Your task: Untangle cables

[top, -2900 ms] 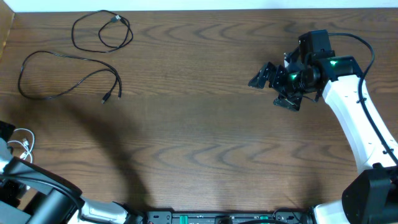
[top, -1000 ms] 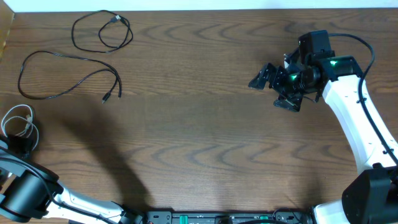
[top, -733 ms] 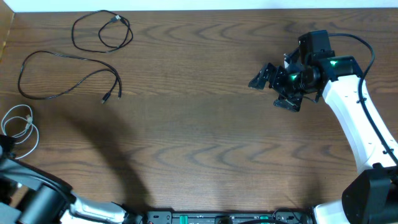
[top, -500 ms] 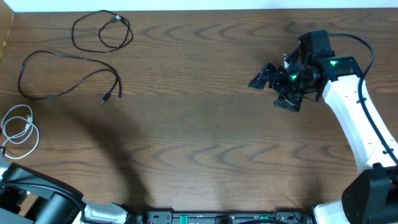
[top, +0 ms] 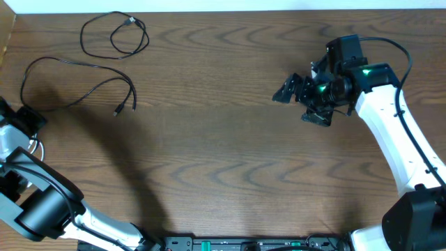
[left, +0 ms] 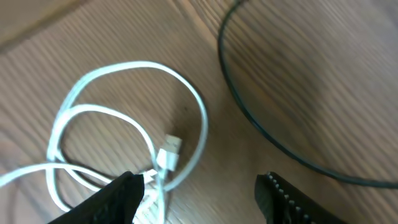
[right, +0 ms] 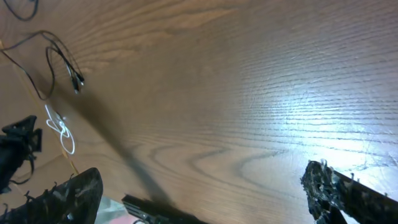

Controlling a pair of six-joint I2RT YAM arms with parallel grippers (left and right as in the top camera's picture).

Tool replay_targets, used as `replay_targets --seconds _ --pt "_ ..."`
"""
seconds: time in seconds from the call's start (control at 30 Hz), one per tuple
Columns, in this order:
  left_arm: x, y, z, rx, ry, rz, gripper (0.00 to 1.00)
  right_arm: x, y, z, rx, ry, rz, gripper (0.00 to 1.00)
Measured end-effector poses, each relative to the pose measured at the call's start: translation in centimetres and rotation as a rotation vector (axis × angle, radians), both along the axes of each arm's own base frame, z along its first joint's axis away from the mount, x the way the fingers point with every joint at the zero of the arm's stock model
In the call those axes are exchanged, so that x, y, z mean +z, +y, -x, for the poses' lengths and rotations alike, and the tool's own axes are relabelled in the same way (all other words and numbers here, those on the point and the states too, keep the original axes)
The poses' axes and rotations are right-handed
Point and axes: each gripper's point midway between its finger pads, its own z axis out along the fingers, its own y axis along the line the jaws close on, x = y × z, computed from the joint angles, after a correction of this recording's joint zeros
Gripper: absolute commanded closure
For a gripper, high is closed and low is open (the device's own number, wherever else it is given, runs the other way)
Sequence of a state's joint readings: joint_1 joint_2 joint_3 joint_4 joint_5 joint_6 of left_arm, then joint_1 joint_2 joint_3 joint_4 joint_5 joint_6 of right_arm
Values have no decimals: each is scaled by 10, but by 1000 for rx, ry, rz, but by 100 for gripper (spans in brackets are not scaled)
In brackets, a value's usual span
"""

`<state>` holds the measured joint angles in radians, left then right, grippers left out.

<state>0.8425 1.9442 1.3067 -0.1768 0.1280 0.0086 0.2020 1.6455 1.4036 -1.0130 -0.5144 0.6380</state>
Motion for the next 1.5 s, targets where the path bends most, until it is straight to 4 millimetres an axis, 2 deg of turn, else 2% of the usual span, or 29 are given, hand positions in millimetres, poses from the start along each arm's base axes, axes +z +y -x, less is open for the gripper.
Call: replay_targets --seconds 0.13,0.27,0.37,0.6,0.73,0.8,0.87,1.03,1.2,1.3,1.43,1.47,1.5 --pt "-9 9 11 15 63 -35 37 -1 2 0 8 -8 15 1" --pt "-44 11 24 30 136 10 37 -1 3 0 10 -11 20 1" --pt "-56 12 28 31 155 24 37 -1 2 0 9 -12 23 1" --pt "-48 22 19 23 121 -31 37 -3 1 0 6 -8 31 1" --pt "-64 20 21 21 140 -9 38 -3 1 1 6 -7 33 1" --pt "-66 22 20 21 138 -12 50 -3 1 1 6 -7 34 1" --pt "-67 21 19 17 139 -8 58 -3 1 1 5 -7 34 1" --pt "-68 17 22 14 155 12 59 -3 1 0 5 -8 34 1" --pt "-69 13 39 42 242 41 59 -3 1 1 5 -7 34 1" --pt "-69 12 48 69 272 51 58 -3 1 1 5 -7 34 1" --pt "-67 16 60 141 305 43 48 -3 1 1 5 -7 34 1" --pt "-66 16 62 151 311 40 44 -3 1 0 5 -8 34 1" --pt "-66 17 63 161 312 39 33 -3 1 0 5 -11 33 1"
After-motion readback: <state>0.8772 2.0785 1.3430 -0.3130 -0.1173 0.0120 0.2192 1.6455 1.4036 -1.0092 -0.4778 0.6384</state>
